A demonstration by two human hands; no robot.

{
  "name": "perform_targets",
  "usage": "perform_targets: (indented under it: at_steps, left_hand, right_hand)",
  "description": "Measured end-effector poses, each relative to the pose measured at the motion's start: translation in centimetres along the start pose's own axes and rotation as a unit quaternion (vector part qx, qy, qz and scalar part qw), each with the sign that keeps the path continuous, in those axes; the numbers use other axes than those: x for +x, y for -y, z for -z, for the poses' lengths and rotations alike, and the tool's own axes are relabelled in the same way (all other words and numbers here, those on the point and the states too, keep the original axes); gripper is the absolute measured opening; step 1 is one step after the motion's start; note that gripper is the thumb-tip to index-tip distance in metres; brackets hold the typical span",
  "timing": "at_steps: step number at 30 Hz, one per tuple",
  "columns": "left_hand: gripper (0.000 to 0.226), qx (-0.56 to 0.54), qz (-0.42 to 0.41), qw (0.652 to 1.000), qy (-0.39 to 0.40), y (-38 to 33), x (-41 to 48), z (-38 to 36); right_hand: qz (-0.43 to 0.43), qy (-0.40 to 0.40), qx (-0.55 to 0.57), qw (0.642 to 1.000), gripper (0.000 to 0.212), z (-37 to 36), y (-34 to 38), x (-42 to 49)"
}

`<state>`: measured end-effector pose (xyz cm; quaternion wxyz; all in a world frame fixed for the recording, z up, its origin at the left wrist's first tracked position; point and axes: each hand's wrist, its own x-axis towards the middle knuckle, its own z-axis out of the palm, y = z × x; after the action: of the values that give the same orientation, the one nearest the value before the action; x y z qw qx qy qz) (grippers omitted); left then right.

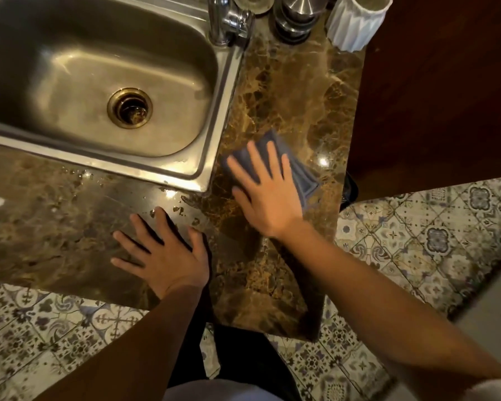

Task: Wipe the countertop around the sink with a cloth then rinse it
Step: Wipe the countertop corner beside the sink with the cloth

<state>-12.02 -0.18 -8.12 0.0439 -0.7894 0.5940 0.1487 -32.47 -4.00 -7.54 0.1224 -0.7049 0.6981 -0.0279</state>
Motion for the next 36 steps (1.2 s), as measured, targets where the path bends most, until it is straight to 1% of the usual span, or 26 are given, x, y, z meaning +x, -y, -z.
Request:
perform_targets:
  at_steps: [2,3,4,5,6,8,9,11,13,14,15,16,17,19,20,22,23,24,25,26,28,30,32,33,34,36]
  left_hand:
    - [0.074,0.002,0.003,1.000,0.000,0.0,0.0,0.0]
    - [0.074,0.003,0.007,1.000,0.001,0.0,0.0,0.0]
    - [0.074,0.005,0.009,1.000,0.003,0.0,-0.1,0.0]
    - [0.073,0.008,0.006,1.000,0.005,0.0,-0.1,0.1]
    - [0.073,0.008,0.003,1.000,0.005,0.0,-0.1,0.0]
    - [0.072,0.001,0.004,1.000,0.002,0.0,0.0,-0.1]
    - [0.072,-0.001,0.005,1.000,0.001,0.0,-0.1,-0.1]
    - [0.072,0.002,0.001,1.000,-0.001,0.0,-0.1,0.0]
    - [0.073,0.002,0.001,1.000,-0.003,-0.1,0.0,0.0]
    - [0.073,0.003,0.003,1.000,-0.002,-0.1,0.0,0.0]
    - [0.073,0.003,0.004,1.000,-0.001,-0.2,-0.1,0.1]
    - [0.073,0.003,0.003,1.000,0.001,-0.2,-0.1,0.0]
    - [0.073,0.003,0.004,1.000,0.001,-0.1,-0.1,0.0]
    - [0.072,0.000,0.007,1.000,0.001,0.0,0.0,-0.1]
    - [0.072,-0.001,0.008,1.000,0.001,-0.1,0.0,-0.1]
    - [0.072,0.000,0.007,1.000,-0.001,-0.1,-0.1,-0.2]
    - [0.071,-0.002,0.007,1.000,-0.001,-0.1,-0.1,-0.2]
    - [0.071,-0.003,0.008,1.000,0.000,-0.1,-0.1,-0.2]
    - [0.071,-0.003,0.008,1.000,0.000,0.0,0.0,-0.2]
    - [0.071,-0.002,0.009,1.000,-0.001,0.0,0.0,-0.2]
    - [0.071,-0.003,0.012,1.000,-0.001,0.0,0.0,-0.2]
    - [0.072,-0.006,0.009,1.000,-0.005,0.0,0.0,-0.2]
    - [0.072,-0.004,0.009,1.000,-0.007,-0.1,0.0,-0.2]
    - [0.072,-0.003,0.010,1.000,-0.005,0.0,0.0,-0.2]
    - [0.072,-0.002,0.010,1.000,-0.003,0.0,0.0,-0.3]
    - [0.073,0.001,0.011,1.000,-0.003,-0.1,0.0,-0.3]
  right_hand:
    - [0.126,0.032,-0.028,0.991,0.055,0.3,-2.0,-2.1]
    - [0.171,0.042,-0.047,0.983,0.055,0.6,-3.7,-2.2]
    - [0.187,0.046,-0.062,0.979,0.055,0.9,-5.5,-1.8]
    - [0.168,0.042,-0.066,0.983,0.055,1.2,-7.0,-0.9]
    - [0.116,0.033,-0.064,0.991,0.055,1.5,-8.4,0.5]
    - [-0.043,0.003,-0.044,0.998,0.057,2.1,-9.7,3.6]
    - [-0.127,-0.014,-0.027,0.991,0.058,2.4,-9.6,5.1]
    - [-0.270,-0.035,0.005,0.962,0.059,2.4,-7.7,7.6]
    - [-0.354,-0.036,0.038,0.934,0.061,1.9,-4.7,9.1]
    - [-0.364,-0.034,0.049,0.929,0.061,1.6,-3.2,9.1]
    - [-0.349,-0.030,0.050,0.935,0.062,1.2,-1.8,8.6]
    - [-0.311,-0.027,0.043,0.949,0.062,0.7,-0.8,7.7]
    - [-0.256,-0.028,0.032,0.966,0.061,0.3,-0.1,6.4]
    - [-0.112,-0.022,0.009,0.993,0.060,0.0,-0.7,3.5]
    - [-0.035,-0.009,-0.004,0.999,0.059,0.0,-1.7,2.2]
    - [0.095,0.031,-0.036,0.994,0.058,0.7,-5.2,0.7]
    - [0.128,0.042,-0.049,0.990,0.057,1.2,-7.2,0.6]
    - [0.128,0.045,-0.056,0.989,0.057,1.7,-9.2,1.0]
    - [0.093,0.041,-0.055,0.993,0.058,2.2,-10.9,1.8]
    - [0.030,0.031,-0.048,0.998,0.059,2.6,-12.3,2.9]
    - [-0.129,0.001,-0.022,0.991,0.061,3.3,-13.6,5.6]
    - [-0.279,-0.010,-0.006,0.960,0.063,3.7,-12.8,8.7]
    - [-0.386,-0.008,0.027,0.922,0.065,3.9,-10.9,11.7]
    - [-0.412,-0.009,0.043,0.910,0.065,4.0,-9.8,12.9]
    - [-0.414,-0.010,0.053,0.909,0.064,4.0,-8.8,13.8]
    - [-0.367,-0.005,0.060,0.928,0.062,3.8,-6.5,14.9]
